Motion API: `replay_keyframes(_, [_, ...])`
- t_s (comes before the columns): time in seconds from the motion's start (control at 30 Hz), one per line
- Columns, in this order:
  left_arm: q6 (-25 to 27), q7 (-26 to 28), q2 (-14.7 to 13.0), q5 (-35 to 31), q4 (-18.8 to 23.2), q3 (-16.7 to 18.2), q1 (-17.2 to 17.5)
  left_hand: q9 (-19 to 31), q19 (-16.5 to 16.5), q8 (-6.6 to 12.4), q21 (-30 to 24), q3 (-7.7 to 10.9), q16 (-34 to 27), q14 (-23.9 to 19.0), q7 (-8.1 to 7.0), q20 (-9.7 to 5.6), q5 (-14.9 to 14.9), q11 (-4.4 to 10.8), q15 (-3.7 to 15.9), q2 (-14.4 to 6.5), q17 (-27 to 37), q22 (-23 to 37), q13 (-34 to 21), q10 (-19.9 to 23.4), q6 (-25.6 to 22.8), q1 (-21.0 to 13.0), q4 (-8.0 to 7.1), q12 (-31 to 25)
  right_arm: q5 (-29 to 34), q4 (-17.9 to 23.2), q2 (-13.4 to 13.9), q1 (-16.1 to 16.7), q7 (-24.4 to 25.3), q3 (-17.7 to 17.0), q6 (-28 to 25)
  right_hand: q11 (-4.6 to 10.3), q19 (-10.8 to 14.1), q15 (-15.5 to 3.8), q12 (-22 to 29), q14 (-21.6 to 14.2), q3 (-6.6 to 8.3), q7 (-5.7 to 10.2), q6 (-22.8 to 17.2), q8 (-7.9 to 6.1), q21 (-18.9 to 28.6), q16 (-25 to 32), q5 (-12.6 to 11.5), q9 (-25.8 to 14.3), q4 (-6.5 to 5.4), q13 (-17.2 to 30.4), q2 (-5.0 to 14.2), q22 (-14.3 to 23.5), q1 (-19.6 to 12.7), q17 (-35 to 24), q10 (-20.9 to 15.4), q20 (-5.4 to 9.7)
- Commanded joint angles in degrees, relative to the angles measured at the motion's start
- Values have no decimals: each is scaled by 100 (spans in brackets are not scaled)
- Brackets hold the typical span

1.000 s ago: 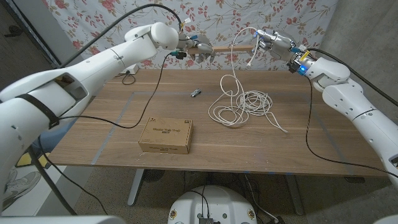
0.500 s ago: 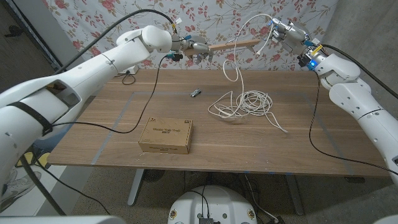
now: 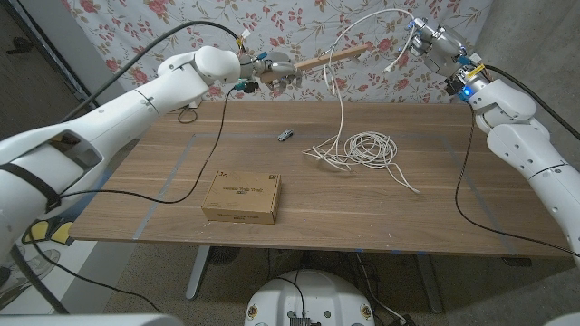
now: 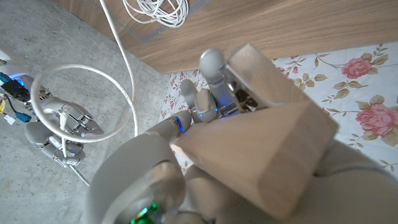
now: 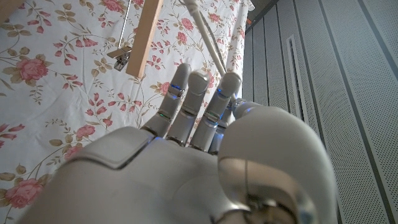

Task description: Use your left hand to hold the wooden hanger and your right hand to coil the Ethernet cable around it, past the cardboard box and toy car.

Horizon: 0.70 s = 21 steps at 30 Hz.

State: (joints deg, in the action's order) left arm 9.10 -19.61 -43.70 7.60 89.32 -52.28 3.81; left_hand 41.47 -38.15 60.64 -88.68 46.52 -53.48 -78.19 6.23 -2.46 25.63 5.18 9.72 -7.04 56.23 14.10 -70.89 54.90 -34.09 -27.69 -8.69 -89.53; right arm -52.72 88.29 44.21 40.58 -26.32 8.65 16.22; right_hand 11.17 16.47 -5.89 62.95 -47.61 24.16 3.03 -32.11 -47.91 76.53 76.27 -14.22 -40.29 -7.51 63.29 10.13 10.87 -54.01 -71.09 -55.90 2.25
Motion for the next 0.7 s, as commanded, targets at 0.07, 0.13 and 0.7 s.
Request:
replay_keyframes(0.07, [729,180,28,-576,292,-279,-146,9,-42,32,-36,53,-30,-33,44,0,2,9,8,1,19,5,-11,4,2,25,-3,-34,-91,155,82,89,24,-28,-48,40,-31,-630,-24,19,95,40,-37,-44,74,86,-26,-19,22,30,8,18,43,4,-22,113])
replay_keyframes(0.13, [803,131,144,-726,226,-374,-236,-5,-41,30,-43,55,-42,-45,55,0,1,4,23,-2,25,15,-12,14,-11,23,0,-37,-38,153,110,36,-39,64,-118,42,-16,-629,-41,23,100,25,-55,-45,92,113,-28,-6,23,10,11,17,47,6,-48,115])
replay_keyframes(0.7, [349,136,1671,-1503,-1474,-810,-826,23,-131,81,-64,64,-238,-57,67,-24,-6,29,63,-20,264,44,-14,99,-16,15,1,-44,18,-154,-146,-486,-1102,749,-423,42,-19,-623,-118,61,154,-36,-65,-78,211,374,-35,-28,31,90,8,4,95,11,-75,117])
